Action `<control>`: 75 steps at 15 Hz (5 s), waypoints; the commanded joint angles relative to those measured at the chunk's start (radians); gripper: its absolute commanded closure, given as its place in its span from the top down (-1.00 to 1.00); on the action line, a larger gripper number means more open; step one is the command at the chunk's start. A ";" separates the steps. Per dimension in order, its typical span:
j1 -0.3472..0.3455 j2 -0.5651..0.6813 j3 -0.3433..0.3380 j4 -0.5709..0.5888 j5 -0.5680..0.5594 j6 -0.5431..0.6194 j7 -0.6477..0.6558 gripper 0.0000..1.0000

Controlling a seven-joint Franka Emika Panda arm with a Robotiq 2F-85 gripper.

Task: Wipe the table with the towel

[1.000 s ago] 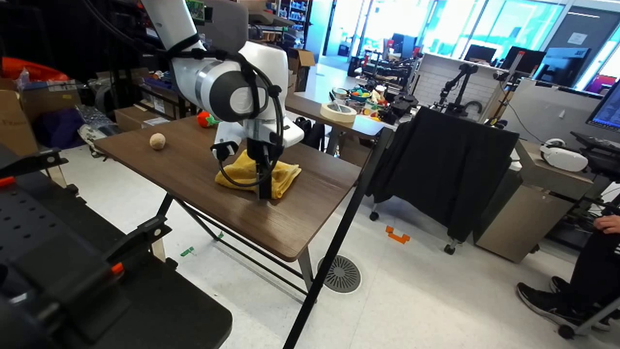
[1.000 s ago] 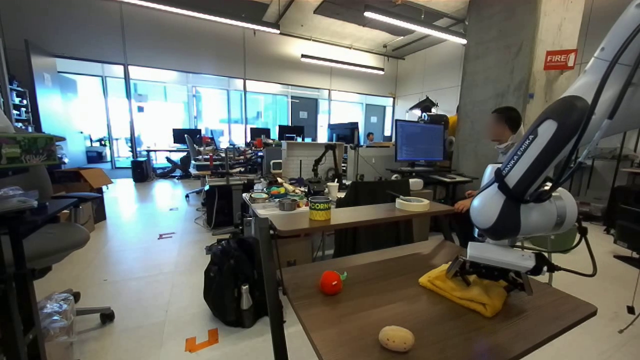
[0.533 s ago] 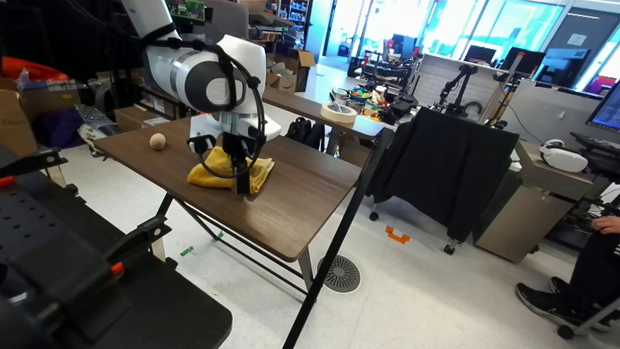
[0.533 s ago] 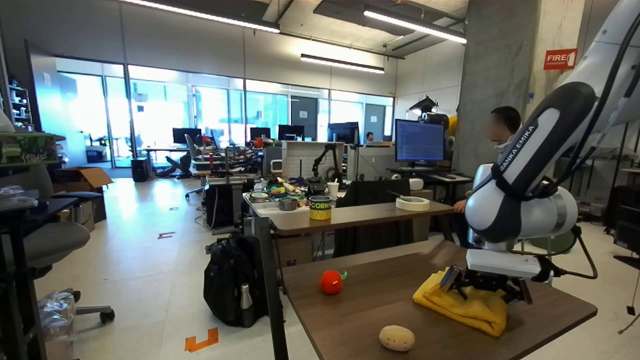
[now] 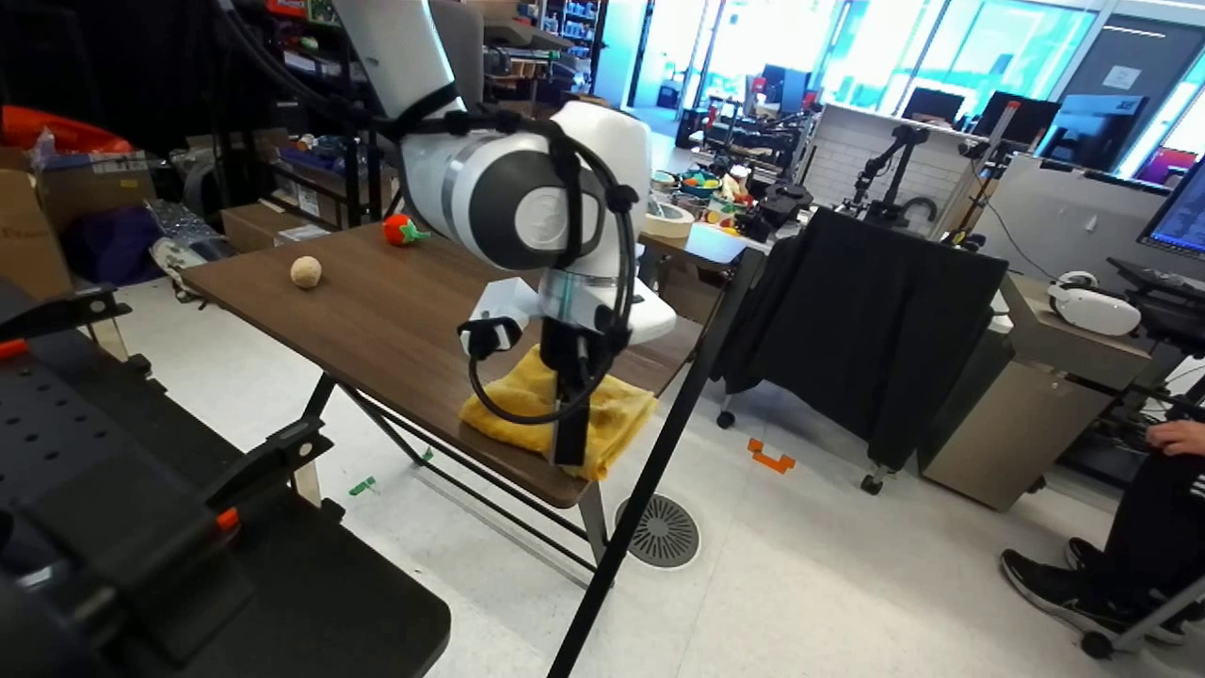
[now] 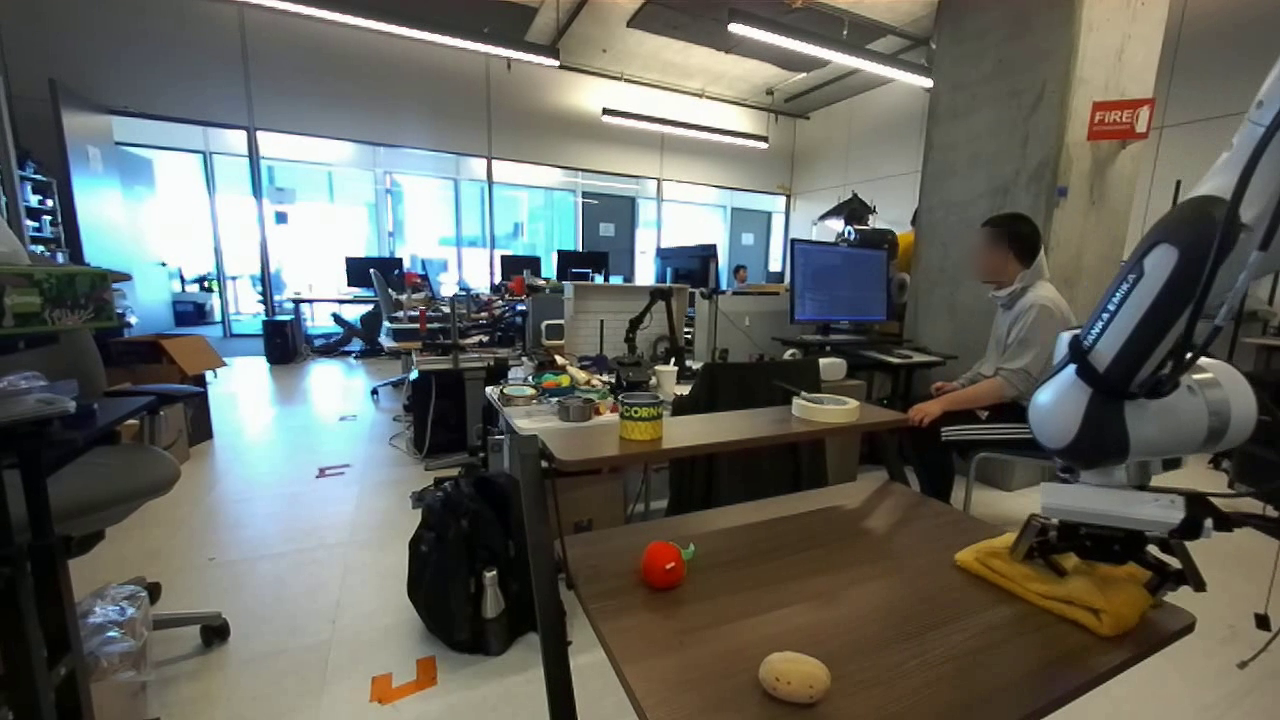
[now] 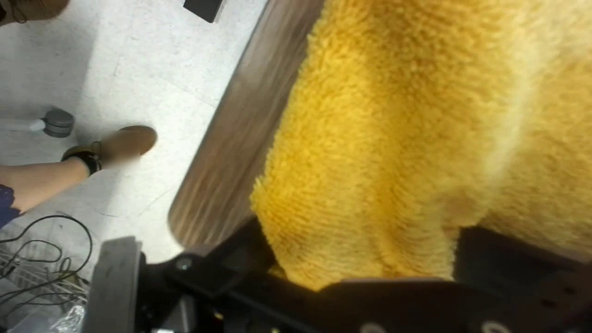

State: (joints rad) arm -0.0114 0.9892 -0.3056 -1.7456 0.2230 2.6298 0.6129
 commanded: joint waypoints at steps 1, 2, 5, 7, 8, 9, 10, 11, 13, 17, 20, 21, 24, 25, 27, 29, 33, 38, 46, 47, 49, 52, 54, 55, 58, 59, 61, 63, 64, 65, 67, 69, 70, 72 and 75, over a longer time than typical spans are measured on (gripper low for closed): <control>-0.058 0.123 -0.019 0.119 -0.008 -0.030 0.042 1.00; -0.046 0.142 -0.004 0.132 -0.005 -0.017 0.060 1.00; 0.018 0.156 0.001 0.177 -0.016 -0.024 0.136 1.00; 0.053 0.169 -0.004 0.243 -0.028 -0.062 0.198 1.00; 0.075 0.176 -0.014 0.273 -0.040 -0.074 0.238 1.00; 0.084 0.196 -0.015 0.323 -0.048 -0.091 0.275 1.00; 0.093 0.211 -0.017 0.363 -0.060 -0.112 0.312 1.00; 0.092 0.245 -0.016 0.420 -0.072 -0.141 0.348 1.00; 0.082 0.299 -0.017 0.513 -0.096 -0.198 0.416 1.00; 0.000 0.348 0.030 0.677 -0.104 -0.358 0.461 1.00; 0.006 0.262 0.047 0.603 -0.121 -0.368 0.443 1.00; -0.006 0.269 0.057 0.622 -0.119 -0.380 0.438 1.00; -0.028 0.218 0.098 0.542 -0.107 -0.354 0.232 1.00; -0.030 0.204 0.108 0.518 -0.103 -0.334 0.173 1.00; -0.028 0.156 0.127 0.454 -0.105 -0.316 0.068 1.00; -0.029 0.115 0.145 0.394 -0.108 -0.301 -0.040 1.00; -0.038 0.056 0.166 0.319 -0.126 -0.315 -0.255 1.00; -0.030 0.067 0.159 0.337 -0.129 -0.346 -0.311 1.00; 0.004 0.175 0.126 0.447 -0.125 -0.282 -0.180 1.00; 0.004 0.202 0.117 0.494 -0.112 -0.311 -0.119 1.00; 0.003 0.245 0.103 0.580 -0.102 -0.338 -0.018 1.00; 0.013 0.294 0.098 0.701 -0.108 -0.392 0.113 1.00; 0.030 0.317 0.114 0.764 -0.121 -0.421 0.168 1.00; 0.042 0.327 0.125 0.793 -0.126 -0.439 0.182 1.00; 0.091 0.362 0.156 0.862 -0.142 -0.486 0.200 1.00; 0.107 0.376 0.165 0.880 -0.146 -0.502 0.202 1.00; 0.132 0.396 0.193 0.908 -0.149 -0.549 0.183 1.00; 0.152 0.415 0.206 0.935 -0.158 -0.588 0.173 1.00; 0.160 0.426 0.204 0.952 -0.166 -0.602 0.177 1.00; 0.162 0.437 0.197 0.970 -0.176 -0.612 0.181 1.00; 0.142 0.452 0.168 1.014 -0.197 -0.635 0.197 1.00; 0.103 0.457 0.139 1.038 -0.208 -0.662 0.207 1.00; 0.076 0.456 0.120 1.042 -0.216 -0.678 0.210 1.00; 0.020 0.455 0.092 1.055 -0.230 -0.744 0.209 1.00; -0.066 0.454 0.081 1.081 -0.245 -0.854 0.156 1.00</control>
State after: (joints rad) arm -0.0135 1.4047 -0.2241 -0.7550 0.0004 1.8879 0.8034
